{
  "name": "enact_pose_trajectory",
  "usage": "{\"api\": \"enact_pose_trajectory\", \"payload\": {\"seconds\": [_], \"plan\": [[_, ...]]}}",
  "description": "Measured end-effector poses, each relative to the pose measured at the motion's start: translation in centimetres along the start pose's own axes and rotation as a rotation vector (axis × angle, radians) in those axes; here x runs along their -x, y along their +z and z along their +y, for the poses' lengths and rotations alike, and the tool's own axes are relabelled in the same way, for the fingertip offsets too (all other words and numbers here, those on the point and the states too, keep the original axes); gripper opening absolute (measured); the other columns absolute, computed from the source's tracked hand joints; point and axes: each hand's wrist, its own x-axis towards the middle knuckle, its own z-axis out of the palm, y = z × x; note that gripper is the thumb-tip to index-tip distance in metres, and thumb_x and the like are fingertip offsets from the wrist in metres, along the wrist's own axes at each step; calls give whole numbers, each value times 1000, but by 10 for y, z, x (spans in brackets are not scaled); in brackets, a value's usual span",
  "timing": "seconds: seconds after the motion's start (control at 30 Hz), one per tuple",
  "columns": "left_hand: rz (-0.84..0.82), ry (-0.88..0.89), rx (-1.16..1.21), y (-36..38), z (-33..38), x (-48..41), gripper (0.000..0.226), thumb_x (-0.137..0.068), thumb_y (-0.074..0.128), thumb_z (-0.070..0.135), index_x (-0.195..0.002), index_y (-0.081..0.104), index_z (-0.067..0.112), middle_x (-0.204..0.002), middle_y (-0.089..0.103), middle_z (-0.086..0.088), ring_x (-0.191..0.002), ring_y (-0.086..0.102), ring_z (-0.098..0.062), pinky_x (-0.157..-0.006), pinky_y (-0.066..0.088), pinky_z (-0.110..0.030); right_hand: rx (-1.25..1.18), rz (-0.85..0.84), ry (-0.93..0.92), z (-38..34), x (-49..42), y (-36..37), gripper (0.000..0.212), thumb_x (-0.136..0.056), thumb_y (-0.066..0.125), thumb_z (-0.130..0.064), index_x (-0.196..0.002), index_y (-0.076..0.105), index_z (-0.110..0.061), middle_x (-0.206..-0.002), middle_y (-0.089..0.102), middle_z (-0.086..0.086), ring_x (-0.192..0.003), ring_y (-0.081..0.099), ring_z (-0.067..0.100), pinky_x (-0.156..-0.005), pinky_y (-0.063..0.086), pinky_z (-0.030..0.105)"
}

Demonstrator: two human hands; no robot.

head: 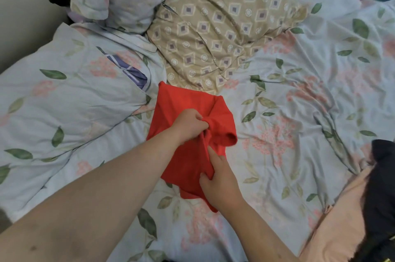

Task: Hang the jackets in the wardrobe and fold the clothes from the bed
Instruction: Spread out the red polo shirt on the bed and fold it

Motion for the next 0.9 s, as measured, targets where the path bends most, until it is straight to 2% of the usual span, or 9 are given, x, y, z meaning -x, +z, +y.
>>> {"api": "enact_pose_trajectory", "payload": {"seconds": [0.07, 0.17, 0.33, 0.4, 0.47, 0.53, 0.67, 0.77, 0.9], "plan": [[26, -193, 397, -10, -12, -2, 20, -82, 61, 8, -62, 61, 13, -59, 56, -7, -50, 51, -20, -50, 41, -28, -1, -14, -14, -8, -4, 7, 83, -80, 53, -12, -153, 23, -39, -115, 44, -19, -101, 45, -13, -81, 32, -4], [-62, -469, 802, -32, -33, -4, 17, -90, 55, 13, -79, 67, 10, -73, 68, -9, -58, 64, -19, -54, 56, -28, 46, -67, -51, -24, -15, 23, 80, -82, 55, -14, -153, 25, -33, -127, 43, -14, -115, 45, 0, -88, 28, -1], [-104, -303, 1054, -73, -67, -21, 56, -96, 41, 56, -115, 73, 14, -117, 70, -14, -100, 70, -28, -74, 59, -37, 122, -172, -183, -51, -43, 70, 69, -87, 50, -7, -152, 32, -15, -134, 52, 7, -119, 51, 24, -102, 39, 30], [-96, -236, 915, -82, -74, -27, 52, -95, 45, 59, -109, 75, 19, -115, 72, -11, -95, 72, -23, -68, 60, -34, 112, -193, -178, -58, -54, 94, 65, -85, 48, -3, -149, 37, -10, -126, 55, 12, -113, 53, 27, -100, 42, 37], [28, -148, 679, -90, -81, -36, 20, -95, 61, 24, -113, 67, 20, -115, 71, -11, -89, 73, -19, -65, 59, -31, 78, -206, -146, -64, -62, 115, 66, -84, 47, 1, -149, 35, -7, -129, 54, 15, -115, 52, 30, -100, 42, 38], [106, -59, 559, -96, -85, -47, 29, -91, 62, 5, -113, 64, 23, -108, 73, -5, -92, 72, -18, -69, 58, -29, 49, -242, -130, -66, -62, 127, 73, -85, 47, 2, -154, 24, -7, -145, 45, 15, -131, 44, 27, -110, 35, 32], [122, 90, 446, -100, -86, -56, 19, -94, 60, 11, -101, 67, 28, -94, 75, 10, -90, 71, -6, -72, 54, -19, 57, -283, -177, -48, -53, 120, 71, -88, 49, -6, -154, 25, -12, -154, 38, 10, -138, 38, 23, -112, 34, 32], [140, 52, 314, -89, -114, -55, 22, -93, 63, 18, -114, 63, 26, -103, 70, 10, -94, 67, -8, -78, 51, -20, 59, -61, -145, -19, -47, 93, 57, -86, 50, -10, -143, 47, -13, -134, 57, 8, -117, 56, 24, -100, 45, 36], [241, -36, 206, -75, -148, -43, 34, -84, 74, 26, -115, 63, 18, -105, 69, 4, -91, 65, -8, -86, 52, -31, 87, 281, 136, 24, -57, 59, 38, -83, 61, -11, -121, 61, -7, -111, 64, 11, -102, 58, 27, -91, 45, 36]]}}
